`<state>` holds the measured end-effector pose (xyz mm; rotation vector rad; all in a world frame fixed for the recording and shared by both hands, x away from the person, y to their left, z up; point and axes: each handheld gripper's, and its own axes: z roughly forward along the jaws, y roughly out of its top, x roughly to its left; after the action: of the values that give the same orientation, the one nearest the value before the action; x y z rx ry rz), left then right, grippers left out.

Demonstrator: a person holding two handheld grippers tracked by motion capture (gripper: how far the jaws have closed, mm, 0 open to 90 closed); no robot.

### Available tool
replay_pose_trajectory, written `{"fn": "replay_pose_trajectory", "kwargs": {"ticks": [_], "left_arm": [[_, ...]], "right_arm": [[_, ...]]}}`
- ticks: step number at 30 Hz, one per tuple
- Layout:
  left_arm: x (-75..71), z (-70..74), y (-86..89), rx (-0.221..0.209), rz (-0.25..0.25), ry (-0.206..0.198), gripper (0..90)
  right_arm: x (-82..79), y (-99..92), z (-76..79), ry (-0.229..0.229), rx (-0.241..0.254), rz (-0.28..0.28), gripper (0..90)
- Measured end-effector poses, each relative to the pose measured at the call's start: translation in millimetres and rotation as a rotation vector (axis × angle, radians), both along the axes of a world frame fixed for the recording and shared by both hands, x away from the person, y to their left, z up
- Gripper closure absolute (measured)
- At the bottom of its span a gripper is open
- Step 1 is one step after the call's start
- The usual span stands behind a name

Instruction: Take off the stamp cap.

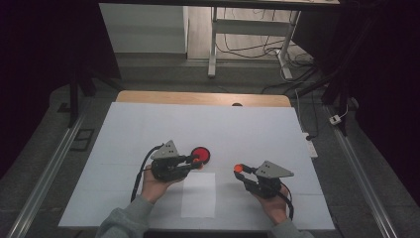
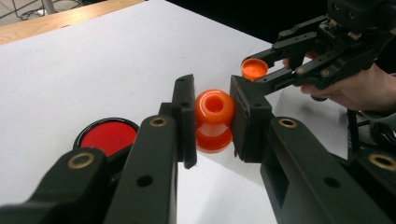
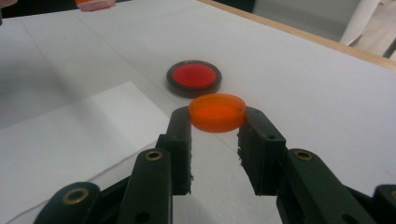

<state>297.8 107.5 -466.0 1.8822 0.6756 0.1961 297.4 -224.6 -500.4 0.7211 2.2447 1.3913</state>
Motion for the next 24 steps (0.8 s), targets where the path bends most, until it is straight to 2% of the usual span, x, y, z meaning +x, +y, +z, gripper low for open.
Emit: {"fn": "replay_pose_trajectory", "kwargs": {"ticks": [5, 9, 18, 24], "left_arm": [[1.1, -0.5, 0.8, 0.006, 0.003, 0.000, 73.1], [1.2, -0.5, 1.3, 0.013, 0.010, -0.003, 73.1], [6.8, -1.3, 4.0, -0.003, 0.012, 0.000, 73.1], [11.2, 0.3, 7.9, -0.015, 0.020, 0.000, 73.1]], "right_arm": [[-2.5, -13.5, 1.1, -0.017, -0.003, -0.033, 65.0], [-3.7, -26.7, 0.9, -0.016, -0.012, -0.069, 65.0], [-6.4, -56.8, -0.6, -0.006, -0.002, -0.135, 65.0], [-8.7, -63.3, -1.7, 0.001, 0.001, -0.144, 65.0]]}}
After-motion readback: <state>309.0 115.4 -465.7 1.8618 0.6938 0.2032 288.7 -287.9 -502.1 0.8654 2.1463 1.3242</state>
